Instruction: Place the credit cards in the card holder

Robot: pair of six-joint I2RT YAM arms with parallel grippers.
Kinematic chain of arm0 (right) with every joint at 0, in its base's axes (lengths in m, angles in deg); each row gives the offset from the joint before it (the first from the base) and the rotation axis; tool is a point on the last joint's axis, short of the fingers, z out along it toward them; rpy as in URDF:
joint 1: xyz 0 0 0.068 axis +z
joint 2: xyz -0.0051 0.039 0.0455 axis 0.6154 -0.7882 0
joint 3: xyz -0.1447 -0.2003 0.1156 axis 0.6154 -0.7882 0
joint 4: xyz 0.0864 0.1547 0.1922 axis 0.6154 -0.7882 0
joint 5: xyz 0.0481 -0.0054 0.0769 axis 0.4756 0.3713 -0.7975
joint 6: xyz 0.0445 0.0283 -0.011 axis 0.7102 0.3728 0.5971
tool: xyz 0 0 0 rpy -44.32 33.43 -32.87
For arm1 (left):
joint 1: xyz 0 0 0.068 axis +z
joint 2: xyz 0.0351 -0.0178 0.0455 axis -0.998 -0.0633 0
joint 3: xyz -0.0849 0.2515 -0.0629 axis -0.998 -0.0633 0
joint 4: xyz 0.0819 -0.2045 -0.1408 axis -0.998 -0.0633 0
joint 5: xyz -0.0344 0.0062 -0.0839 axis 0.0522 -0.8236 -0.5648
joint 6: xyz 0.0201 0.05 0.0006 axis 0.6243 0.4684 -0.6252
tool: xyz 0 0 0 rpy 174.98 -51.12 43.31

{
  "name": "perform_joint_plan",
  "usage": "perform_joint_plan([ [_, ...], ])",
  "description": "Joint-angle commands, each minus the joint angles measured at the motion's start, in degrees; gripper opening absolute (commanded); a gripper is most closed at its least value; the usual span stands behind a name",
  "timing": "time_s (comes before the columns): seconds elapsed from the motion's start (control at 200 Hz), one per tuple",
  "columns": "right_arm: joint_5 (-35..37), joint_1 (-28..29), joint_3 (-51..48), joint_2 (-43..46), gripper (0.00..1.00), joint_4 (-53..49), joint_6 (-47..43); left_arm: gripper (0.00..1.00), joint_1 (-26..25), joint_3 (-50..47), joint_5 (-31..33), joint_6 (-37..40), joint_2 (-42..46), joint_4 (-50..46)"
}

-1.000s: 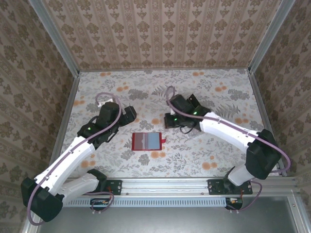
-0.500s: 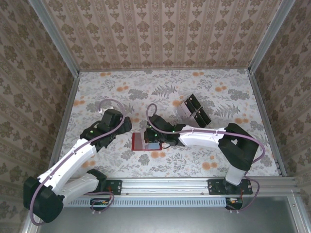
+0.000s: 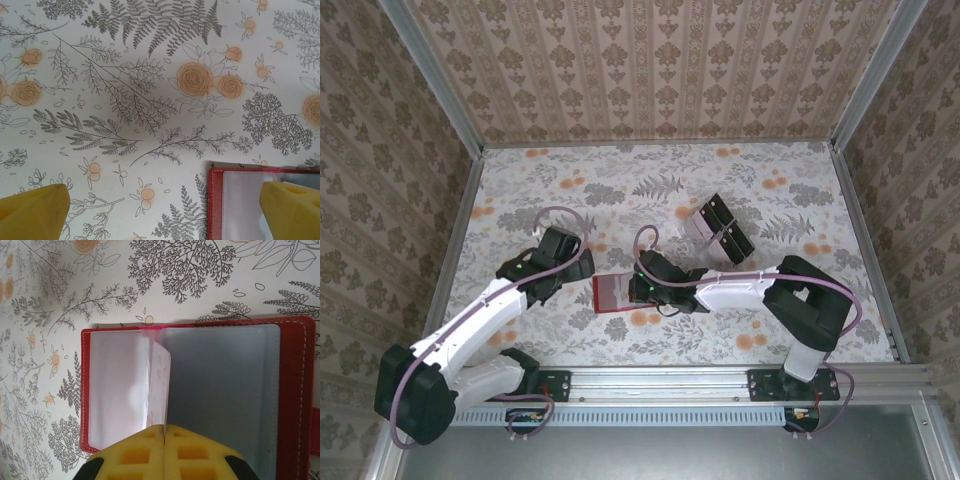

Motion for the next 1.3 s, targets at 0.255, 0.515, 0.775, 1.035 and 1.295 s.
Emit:
perform_joint_plan([
  [0.255,-7.15,-3.05,-2.13,3.27,0.00,5.93,0.26,1.00,-4.38,-1.33,-1.22,2.63,-4.67,-0.86],
  [0.515,-9.29,-4.27,-1.79,5.48,0.00,4.92,-0.89,1.00,-7.33,-1.30,-0.71,2.19,-8.35,0.89],
  [0.775,-9.42,-5.98,-5.08,5.50,0.00,9.13,-0.19,1.00,-10.85,-1.39,1.05,2.43,-12.58,2.33],
  [1.035,-9.94,-6.60,-7.56,4.90,0.00,15.70,-0.07,1.00,-11.84,-2.30,1.73,1.79,-15.43,3.53],
  [1.295,-9.78,-6.68,-10.09,3.72,0.00,22.38,1.46,1.00,-12.15,-2.89,2.56,1.46,-17.24,3.44],
])
